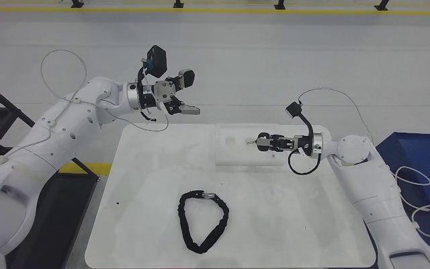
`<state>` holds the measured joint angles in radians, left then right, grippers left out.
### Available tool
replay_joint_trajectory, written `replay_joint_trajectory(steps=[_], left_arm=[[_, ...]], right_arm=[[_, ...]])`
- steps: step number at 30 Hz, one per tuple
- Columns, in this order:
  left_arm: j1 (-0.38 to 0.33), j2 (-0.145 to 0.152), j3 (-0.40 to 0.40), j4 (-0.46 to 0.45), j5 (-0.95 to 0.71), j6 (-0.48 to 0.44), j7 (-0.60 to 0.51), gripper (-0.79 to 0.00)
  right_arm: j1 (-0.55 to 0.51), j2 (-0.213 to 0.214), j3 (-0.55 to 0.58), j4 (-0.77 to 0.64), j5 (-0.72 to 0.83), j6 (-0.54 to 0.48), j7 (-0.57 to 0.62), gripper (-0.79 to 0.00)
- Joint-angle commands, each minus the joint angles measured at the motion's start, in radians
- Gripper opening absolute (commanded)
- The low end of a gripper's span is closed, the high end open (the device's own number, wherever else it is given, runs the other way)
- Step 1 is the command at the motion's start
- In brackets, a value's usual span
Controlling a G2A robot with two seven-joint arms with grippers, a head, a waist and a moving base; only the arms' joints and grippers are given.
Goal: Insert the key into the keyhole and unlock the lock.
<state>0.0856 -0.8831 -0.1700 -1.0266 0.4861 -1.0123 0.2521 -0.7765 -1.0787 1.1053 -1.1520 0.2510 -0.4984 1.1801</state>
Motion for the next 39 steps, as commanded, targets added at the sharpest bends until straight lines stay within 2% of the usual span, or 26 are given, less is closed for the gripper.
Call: replay_joint_trajectory(steps=[1, 3, 7, 13, 17, 21, 25, 30, 39], left_arm=[[0.000, 0.000, 0.000, 0.000, 0.000, 0.000, 0.000, 0.000], [0.000, 0.000, 0.000, 0.000, 0.000, 0.000, 0.000, 0.000], [0.053, 0.004, -0.018, -0.022, 0.047, 0.046, -0.011, 0.000], [0.160, 0.011, -0.052, -0.042, 0.246, 0.049, 0.129, 0.000], [0.225, 0.006, -0.058, -0.026, 0.395, 0.056, 0.218, 0.000], [0.257, -0.007, -0.057, 0.012, 0.508, 0.001, 0.257, 0.000], [0.267, -0.017, -0.024, 0.019, 0.574, 0.000, 0.296, 0.000], [0.278, -0.021, 0.000, 0.011, 0.691, 0.000, 0.266, 0.000], [0.323, -0.029, 0.000, -0.020, 0.777, 0.000, 0.201, 0.000]], right_arm=[[0.000, 0.000, 0.000, 0.000, 0.000, 0.000, 0.000, -0.785], [0.000, 0.000, 0.000, 0.000, 0.000, 0.000, 0.000, -0.785], [0.000, 0.000, 0.000, 0.000, 0.000, 0.000, 0.000, -0.785], [0.000, 0.000, 0.000, 0.000, 0.000, 0.000, 0.000, -0.785], [0.000, 0.000, 0.000, 0.000, 0.000, 0.000, 0.000, -0.785], [0.000, 0.000, 0.000, 0.000, 0.000, 0.000, 0.000, -0.785], [0.000, 0.000, 0.000, 0.000, 0.000, 0.000, 0.000, -0.785], [0.000, 0.000, 0.000, 0.000, 0.000, 0.000, 0.000, -0.785], [0.000, 0.000, 0.000, 0.000, 0.000, 0.000, 0.000, -0.785]])
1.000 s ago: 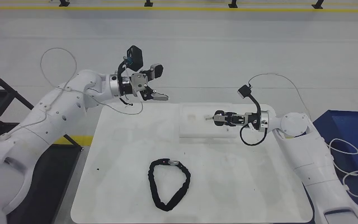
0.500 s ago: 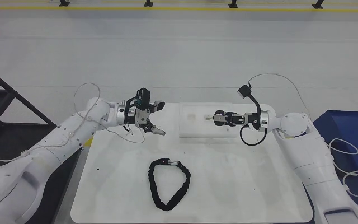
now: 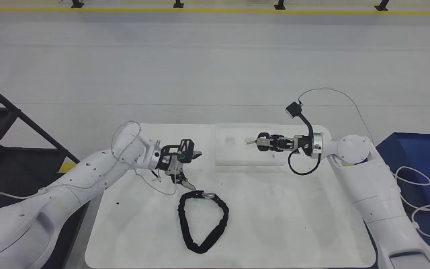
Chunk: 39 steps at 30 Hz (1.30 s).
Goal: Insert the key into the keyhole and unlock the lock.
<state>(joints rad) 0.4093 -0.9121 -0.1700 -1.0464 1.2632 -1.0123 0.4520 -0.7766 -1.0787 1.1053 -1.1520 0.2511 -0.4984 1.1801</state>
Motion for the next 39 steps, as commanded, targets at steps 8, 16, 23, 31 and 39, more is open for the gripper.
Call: replay_joint_trajectory(steps=[8, 16, 23, 31, 39], left_arm=[[0.000, 0.000, 0.000, 0.000, 0.000, 0.000, 0.001, 0.000], [0.031, 0.001, -0.012, 0.003, -0.027, 0.026, -0.013, 0.000], [0.134, 0.005, -0.016, -0.003, 0.036, 0.102, 0.042, 0.000], [0.186, -0.028, -0.022, 0.029, 0.112, 0.172, 0.098, 0.000], [0.212, -0.067, -0.027, 0.069, 0.165, 0.187, 0.128, 0.000]], right_arm=[[0.000, 0.000, 0.000, 0.000, 0.000, 0.000, 0.000, -0.785], [0.000, 0.000, 0.000, 0.000, 0.000, 0.000, 0.000, -0.785], [0.000, 0.000, 0.000, 0.000, 0.000, 0.000, 0.000, -0.785], [0.000, 0.000, 0.000, 0.000, 0.000, 0.000, 0.000, -0.785], [0.000, 0.000, 0.000, 0.000, 0.000, 0.000, 0.000, -0.785]])
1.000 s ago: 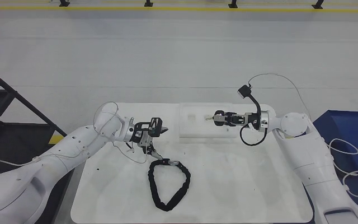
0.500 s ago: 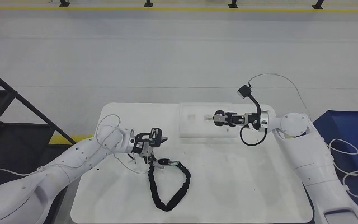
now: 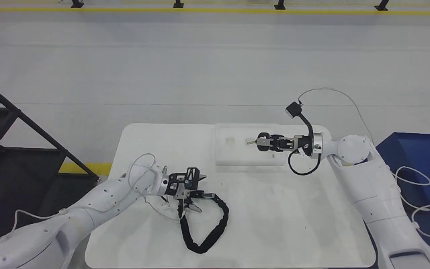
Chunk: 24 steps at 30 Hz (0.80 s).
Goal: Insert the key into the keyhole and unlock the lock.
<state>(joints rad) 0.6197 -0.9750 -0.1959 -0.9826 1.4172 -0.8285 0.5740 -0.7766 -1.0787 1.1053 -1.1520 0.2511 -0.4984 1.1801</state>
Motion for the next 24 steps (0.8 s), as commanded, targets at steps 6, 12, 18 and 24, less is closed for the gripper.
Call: replay_joint_trajectory(steps=[6, 12, 18, 24], left_arm=[[0.011, -0.022, -0.007, 0.028, 0.070, 0.022, 0.035, -0.077], [0.018, -0.037, -0.017, 0.053, 0.103, 0.024, 0.055, -0.320], [0.023, -0.053, -0.025, 0.074, 0.127, 0.014, 0.049, -0.394], [0.026, -0.074, -0.033, 0.093, 0.136, 0.000, 0.022, -0.413]], right_arm=[[0.000, 0.000, 0.000, 0.000, 0.000, 0.000, 0.000, -0.785], [0.000, 0.000, 0.000, 0.000, 0.000, 0.000, 0.000, -0.785], [0.000, 0.000, 0.000, 0.000, 0.000, 0.000, 0.000, -0.785], [0.000, 0.000, 0.000, 0.000, 0.000, 0.000, 0.000, -0.785]])
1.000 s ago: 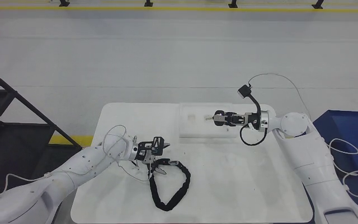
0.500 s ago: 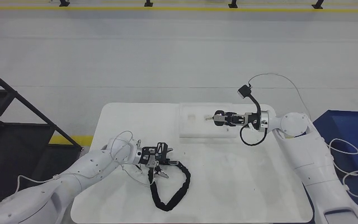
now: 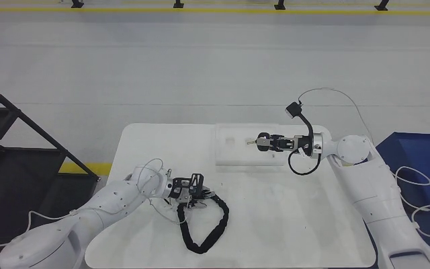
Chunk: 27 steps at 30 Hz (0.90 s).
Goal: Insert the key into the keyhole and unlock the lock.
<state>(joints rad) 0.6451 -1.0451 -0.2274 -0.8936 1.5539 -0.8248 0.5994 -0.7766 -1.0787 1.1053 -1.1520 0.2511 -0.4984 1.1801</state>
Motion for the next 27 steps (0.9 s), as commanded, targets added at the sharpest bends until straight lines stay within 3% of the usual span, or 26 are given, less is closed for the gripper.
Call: replay_joint_trajectory(steps=[1, 5, 7, 9, 11, 12, 19, 27], left_arm=[[0.000, -0.007, -0.004, 0.009, -0.001, -0.006, -0.006, -0.425], [0.000, -0.020, -0.014, 0.025, -0.006, -0.011, -0.011, -0.440], [0.000, -0.025, -0.021, 0.036, -0.011, -0.014, -0.016, -0.489], [0.001, -0.031, -0.026, 0.045, -0.017, -0.019, -0.028, -0.573], [0.002, -0.036, -0.032, 0.051, -0.021, -0.021, -0.037, -0.754], [0.002, -0.038, -0.036, 0.055, -0.023, -0.020, -0.040, -0.785], [0.001, -0.031, -0.070, 0.043, -0.021, -0.027, 0.021, -0.785], [0.004, 0.019, -0.128, -0.046, 0.008, -0.081, 0.143, -0.785]], right_arm=[[0.000, 0.000, 0.000, 0.000, 0.000, 0.000, 0.000, -0.785], [0.000, 0.000, 0.000, 0.000, 0.000, 0.000, 0.000, -0.785], [0.000, 0.000, 0.000, 0.000, 0.000, 0.000, 0.000, -0.785], [0.000, 0.000, 0.000, 0.000, 0.000, 0.000, 0.000, -0.785], [0.000, 0.000, 0.000, 0.000, 0.000, 0.000, 0.000, -0.785], [0.000, 0.000, 0.000, 0.000, 0.000, 0.000, 0.000, -0.785], [0.000, 0.000, 0.000, 0.000, 0.000, 0.000, 0.000, -0.785], [0.000, 0.000, 0.000, 0.000, 0.000, 0.000, 0.000, -0.785]])
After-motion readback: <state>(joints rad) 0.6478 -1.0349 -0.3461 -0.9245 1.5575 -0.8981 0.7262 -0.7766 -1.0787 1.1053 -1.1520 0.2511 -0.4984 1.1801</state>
